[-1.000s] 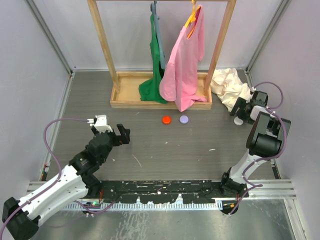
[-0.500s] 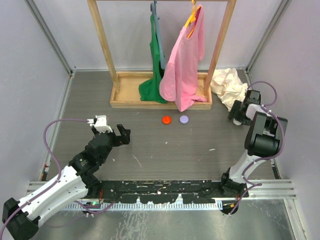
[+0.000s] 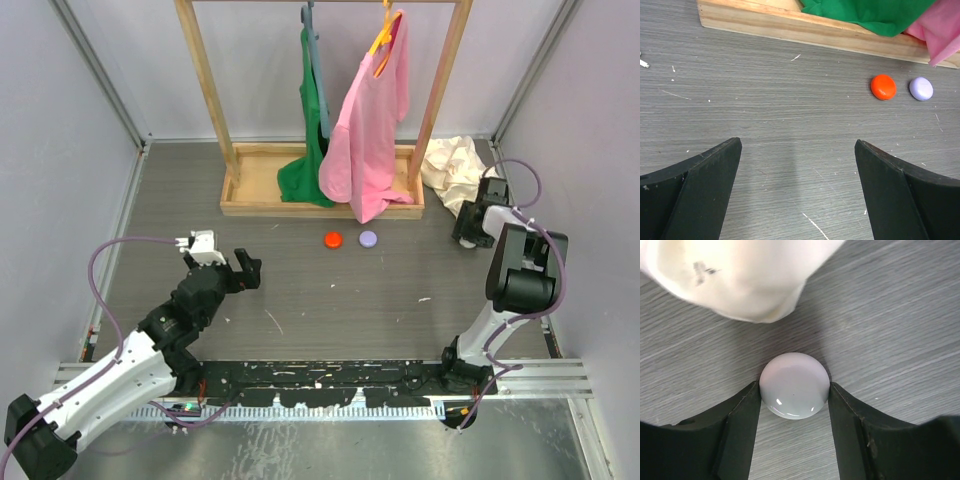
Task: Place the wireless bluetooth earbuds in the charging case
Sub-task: Pick up the charging case at the center of the board.
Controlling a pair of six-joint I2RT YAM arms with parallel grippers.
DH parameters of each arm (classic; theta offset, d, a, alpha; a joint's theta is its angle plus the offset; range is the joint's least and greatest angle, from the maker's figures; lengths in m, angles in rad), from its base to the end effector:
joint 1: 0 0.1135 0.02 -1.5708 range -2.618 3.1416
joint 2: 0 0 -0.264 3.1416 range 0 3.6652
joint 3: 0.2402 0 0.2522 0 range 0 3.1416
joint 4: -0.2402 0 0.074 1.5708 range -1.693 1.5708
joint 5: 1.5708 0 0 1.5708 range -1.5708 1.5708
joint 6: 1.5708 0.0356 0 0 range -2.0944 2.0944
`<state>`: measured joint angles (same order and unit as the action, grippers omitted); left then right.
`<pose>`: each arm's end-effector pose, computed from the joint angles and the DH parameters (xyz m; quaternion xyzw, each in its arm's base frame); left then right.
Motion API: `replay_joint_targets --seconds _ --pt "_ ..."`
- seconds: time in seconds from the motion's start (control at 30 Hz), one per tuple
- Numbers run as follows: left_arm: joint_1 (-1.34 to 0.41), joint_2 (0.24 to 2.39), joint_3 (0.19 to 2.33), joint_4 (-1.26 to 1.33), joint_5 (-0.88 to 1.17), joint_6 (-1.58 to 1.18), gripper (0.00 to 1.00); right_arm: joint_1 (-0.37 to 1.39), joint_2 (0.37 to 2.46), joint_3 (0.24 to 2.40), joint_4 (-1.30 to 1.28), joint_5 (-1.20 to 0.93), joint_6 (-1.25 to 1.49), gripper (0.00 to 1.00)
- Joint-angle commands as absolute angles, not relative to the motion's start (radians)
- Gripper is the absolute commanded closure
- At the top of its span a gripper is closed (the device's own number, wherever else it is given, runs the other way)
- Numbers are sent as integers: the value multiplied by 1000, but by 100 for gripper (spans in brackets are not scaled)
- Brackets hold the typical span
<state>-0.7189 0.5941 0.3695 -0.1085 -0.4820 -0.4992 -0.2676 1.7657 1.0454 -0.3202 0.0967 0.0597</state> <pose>0.1261 -0.0884 0.2307 -0.0509 0.8014 -0.1628 0.5733 0.3368 -0.0959 0.1616 0.1695 0.9490 -0.0736 0.2555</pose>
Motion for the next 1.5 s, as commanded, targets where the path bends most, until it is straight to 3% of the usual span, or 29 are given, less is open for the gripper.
replay_joint_targets --seconds 0.0,0.8,1.03,1.47 --pt "-720 604 381 -54 -484 -488 2 -209 1710 1028 -338 121 71 49" --pt "-721 768 476 -39 -280 -477 2 247 1137 675 -201 63 201 52" --pt "-720 828 543 -38 -167 -481 2 468 1016 580 -87 123 184 51" --pt "-719 907 696 -98 13 -568 2 692 850 432 186 73 65 48"
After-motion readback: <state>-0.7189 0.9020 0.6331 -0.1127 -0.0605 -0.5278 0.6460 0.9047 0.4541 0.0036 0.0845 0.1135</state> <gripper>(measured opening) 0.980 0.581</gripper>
